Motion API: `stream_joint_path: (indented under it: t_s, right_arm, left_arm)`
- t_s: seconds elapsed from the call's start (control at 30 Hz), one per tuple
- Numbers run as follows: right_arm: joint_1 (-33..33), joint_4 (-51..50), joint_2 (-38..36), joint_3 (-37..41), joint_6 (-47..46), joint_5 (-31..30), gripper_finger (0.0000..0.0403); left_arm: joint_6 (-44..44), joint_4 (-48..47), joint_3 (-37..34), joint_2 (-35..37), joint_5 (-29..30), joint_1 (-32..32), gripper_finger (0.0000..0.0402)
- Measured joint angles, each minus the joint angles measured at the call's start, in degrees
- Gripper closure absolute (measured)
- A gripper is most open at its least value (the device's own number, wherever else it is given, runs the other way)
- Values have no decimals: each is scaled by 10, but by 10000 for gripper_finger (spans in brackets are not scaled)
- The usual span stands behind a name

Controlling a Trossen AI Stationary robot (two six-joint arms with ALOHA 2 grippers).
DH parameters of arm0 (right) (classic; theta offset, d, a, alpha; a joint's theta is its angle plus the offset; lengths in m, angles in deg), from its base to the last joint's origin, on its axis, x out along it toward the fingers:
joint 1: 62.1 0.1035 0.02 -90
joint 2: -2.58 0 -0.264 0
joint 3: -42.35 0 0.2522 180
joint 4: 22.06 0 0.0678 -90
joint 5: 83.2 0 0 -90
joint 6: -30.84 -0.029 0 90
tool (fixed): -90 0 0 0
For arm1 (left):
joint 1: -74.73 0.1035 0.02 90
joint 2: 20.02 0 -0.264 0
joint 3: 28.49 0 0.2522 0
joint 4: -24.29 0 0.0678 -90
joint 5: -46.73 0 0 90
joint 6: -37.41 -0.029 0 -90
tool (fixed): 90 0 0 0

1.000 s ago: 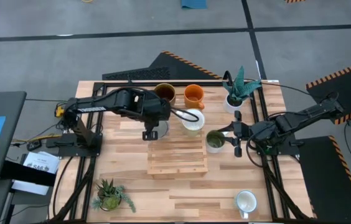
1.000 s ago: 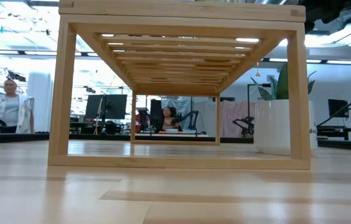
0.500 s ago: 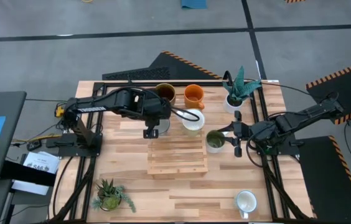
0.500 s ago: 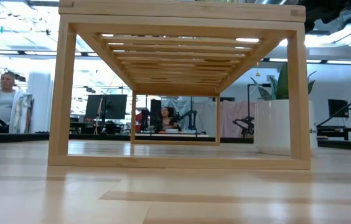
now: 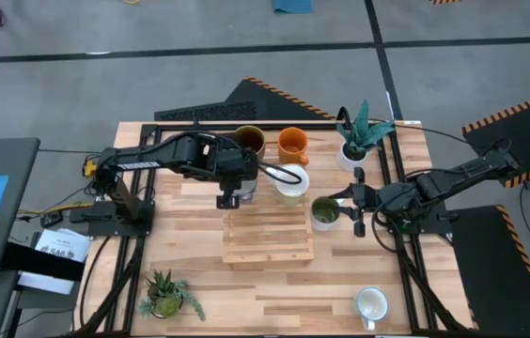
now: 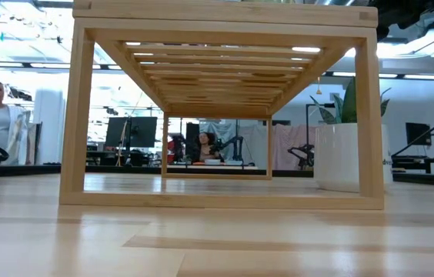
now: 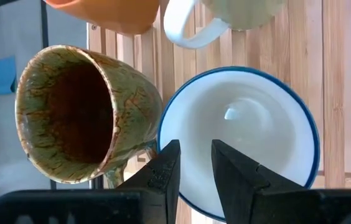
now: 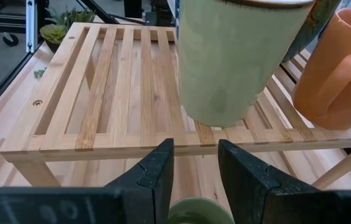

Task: Place coffee mugs
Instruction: Put the white green mug on the shelf

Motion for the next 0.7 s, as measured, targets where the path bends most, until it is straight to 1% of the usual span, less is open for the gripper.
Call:
stream_joint_path:
  t_s: [0.2,0.47,0.57,0.7]
  right_arm:
    - [0,0,0,0,0,0,251]
    - [0,0,0,0,0,0,251]
    - [0,0,0,0,0,0,251]
    - [2,0,0,0,-1,0,251]
  left_arm:
    - [-7,6,33,0,1,0,323]
    - [-14,5,106,1,1,-10,323]
    - [-4,9,112,8,5,-12,323]
    - [23,6,112,25,28,-11,323]
